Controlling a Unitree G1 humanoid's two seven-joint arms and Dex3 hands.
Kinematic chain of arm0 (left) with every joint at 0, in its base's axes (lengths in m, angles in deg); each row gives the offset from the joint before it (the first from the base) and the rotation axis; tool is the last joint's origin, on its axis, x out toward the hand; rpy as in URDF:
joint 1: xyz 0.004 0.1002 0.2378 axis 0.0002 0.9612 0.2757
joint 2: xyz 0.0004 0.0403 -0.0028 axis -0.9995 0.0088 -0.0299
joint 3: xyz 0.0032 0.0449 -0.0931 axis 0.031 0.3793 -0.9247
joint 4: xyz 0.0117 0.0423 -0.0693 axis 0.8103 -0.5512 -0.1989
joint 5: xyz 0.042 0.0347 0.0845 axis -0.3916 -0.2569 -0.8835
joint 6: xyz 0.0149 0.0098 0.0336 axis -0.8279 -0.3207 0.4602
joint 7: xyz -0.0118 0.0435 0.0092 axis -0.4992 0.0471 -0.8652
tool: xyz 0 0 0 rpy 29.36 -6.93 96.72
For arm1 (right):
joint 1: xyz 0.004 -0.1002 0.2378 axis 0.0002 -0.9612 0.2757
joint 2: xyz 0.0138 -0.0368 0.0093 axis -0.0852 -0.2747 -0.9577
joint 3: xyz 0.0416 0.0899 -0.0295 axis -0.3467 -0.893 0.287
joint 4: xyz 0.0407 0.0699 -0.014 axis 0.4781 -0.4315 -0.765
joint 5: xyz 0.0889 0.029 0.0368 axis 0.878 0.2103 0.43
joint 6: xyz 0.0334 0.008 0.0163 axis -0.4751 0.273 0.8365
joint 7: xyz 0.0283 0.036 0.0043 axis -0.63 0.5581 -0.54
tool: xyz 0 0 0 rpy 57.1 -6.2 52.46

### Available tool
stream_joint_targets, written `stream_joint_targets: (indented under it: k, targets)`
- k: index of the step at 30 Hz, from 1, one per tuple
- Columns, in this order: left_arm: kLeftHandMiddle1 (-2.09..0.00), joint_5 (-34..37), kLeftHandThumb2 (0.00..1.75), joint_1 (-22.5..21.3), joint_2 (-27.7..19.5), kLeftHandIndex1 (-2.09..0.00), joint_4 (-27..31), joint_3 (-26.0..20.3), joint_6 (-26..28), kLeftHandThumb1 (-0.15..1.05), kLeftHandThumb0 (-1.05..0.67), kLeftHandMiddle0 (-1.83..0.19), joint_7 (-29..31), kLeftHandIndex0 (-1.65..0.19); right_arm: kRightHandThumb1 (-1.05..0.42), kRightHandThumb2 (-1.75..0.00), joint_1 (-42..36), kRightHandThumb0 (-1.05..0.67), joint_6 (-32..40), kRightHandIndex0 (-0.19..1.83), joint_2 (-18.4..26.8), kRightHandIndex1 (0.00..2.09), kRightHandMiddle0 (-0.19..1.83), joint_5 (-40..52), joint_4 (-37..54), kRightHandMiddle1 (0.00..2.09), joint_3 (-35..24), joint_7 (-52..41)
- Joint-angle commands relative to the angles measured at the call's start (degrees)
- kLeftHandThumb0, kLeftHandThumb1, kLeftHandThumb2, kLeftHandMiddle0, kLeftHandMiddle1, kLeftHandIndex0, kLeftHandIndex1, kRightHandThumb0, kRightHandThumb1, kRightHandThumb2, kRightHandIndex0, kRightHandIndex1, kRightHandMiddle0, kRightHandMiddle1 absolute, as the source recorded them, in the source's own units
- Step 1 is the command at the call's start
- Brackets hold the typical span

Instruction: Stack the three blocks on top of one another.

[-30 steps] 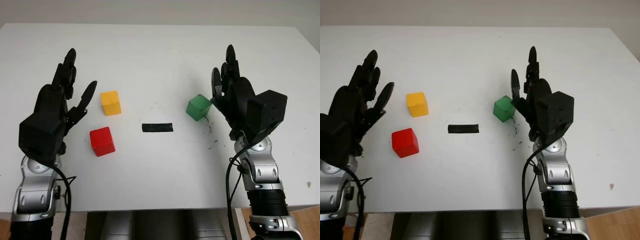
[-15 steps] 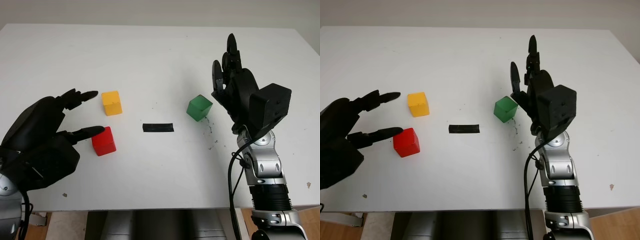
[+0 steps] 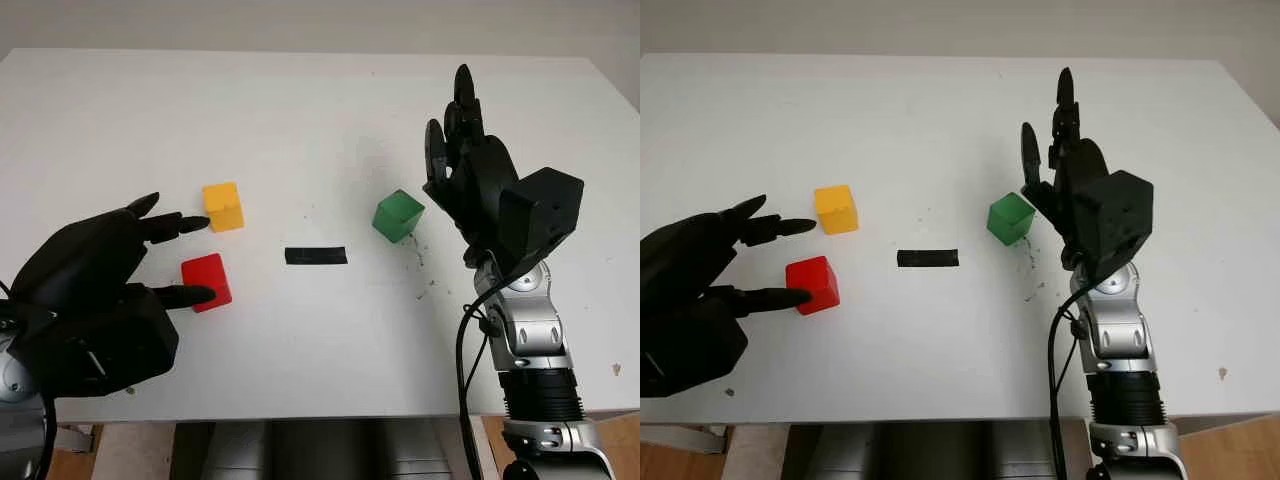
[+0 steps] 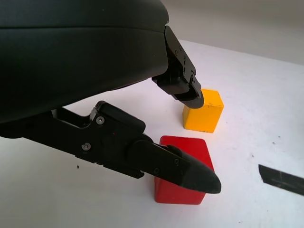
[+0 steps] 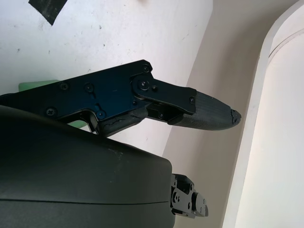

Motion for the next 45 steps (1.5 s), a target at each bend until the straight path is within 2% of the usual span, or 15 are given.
stream_joint_targets:
  k: [1, 8, 19, 20, 22, 23, 25, 28, 36, 45]
  targets:
    - [-0.04, -1.0, 0.04, 0.2, 0.0, -0.1, -0.6, 1.0, -0.4, 0.92, -0.77, -0.06, 0.1, -0.45, -1.05, -0.71, -0.2, -0.69, -0.9, -0.19, 0.0, 0.0, -0.19, 0.3, 0.8, 0.0, -0.1, 0.0]
    - [-0.04, -5.7, 0.04, -0.1, -0.1, -0.09, -1.8, 3.3, -1.4, 0.89, -0.69, -0.03, -0.1, -0.43, -1.05, -0.69, -0.5, -0.69, -0.4, -0.19, -0.2, 0.0, -0.19, 0.2, 1.2, 0.0, 0.0, 0.4]
    - [-0.06, -11.6, 0.06, 0.0, 1.8, -0.17, -2.5, 4.5, -1.9, 0.89, -0.58, -0.06, -1.2, -0.54, -1.05, -0.69, -0.7, -0.69, -0.3, -0.19, -0.5, 0.0, -0.19, 0.5, 1.6, 0.0, 0.2, 0.4]
    - [-0.06, -12.2, 0.06, 0.0, 1.9, -0.28, -2.5, 4.6, -2.0, 0.9, -0.58, -0.06, -1.4, -0.49, -1.05, -0.69, -0.8, -0.69, -0.1, -0.19, -0.5, 0.0, -0.19, 0.4, 1.7, 0.0, 0.2, 0.5]
    - [-0.06, -13.3, 0.06, 0.1, 2.3, -0.78, -2.8, 4.7, -2.8, 0.91, -0.56, -0.11, -2.7, -0.29, -1.05, -0.69, -0.9, -0.68, 0.4, -0.19, -0.6, 0.0, -0.19, 0.5, 2.1, 0.0, 0.2, 0.6]
    - [-0.06, -14.0, 0.06, 0.2, 2.6, -0.89, -3.0, 4.8, -3.1, 0.92, -0.56, -0.12, -3.4, -0.25, -1.05, -0.69, -1.0, -0.68, 0.7, -0.19, -0.7, 0.0, -0.19, 0.7, 2.4, 0.0, 0.2, 0.7]
    - [-0.07, -15.1, 0.06, 0.1, 3.2, -1.07, -3.5, 4.9, -3.9, 0.93, -0.54, -0.18, -5.1, -0.23, -1.05, -0.69, -1.1, -0.67, 1.3, -0.19, -0.8, 0.0, -0.19, 0.7, 2.9, 0.0, 0.1, 0.8]
    - [-0.07, -15.8, 0.06, 0.1, 4.0, -1.18, -4.3, 4.9, -4.9, 0.94, -0.53, -0.22, -6.3, -0.23, -1.05, -0.68, -1.2, -0.68, 1.1, -0.19, -0.6, 0.0, -0.19, 0.5, 2.9, 0.0, 0.2, 0.8]
    - [-0.07, -16.1, 0.05, -0.2, 5.5, -1.23, -5.6, 4.8, -6.1, 0.95, -0.57, -0.25, -6.8, -0.26, -1.05, -0.68, -1.6, -0.7, 1.3, -0.19, -0.5, 0.0, -0.19, 0.1, 3.6, 0.0, 0.2, 1.3]
    - [-0.05, -17.6, 0.05, -0.2, 6.8, -1.13, -6.7, 5.7, -5.5, 0.94, -0.64, -0.24, -6.1, -0.28, -1.05, -0.69, -1.9, -0.68, 0.9, -0.19, -0.6, 0.0, -0.19, 0.4, 3.6, 0.0, 0.0, 1.4]
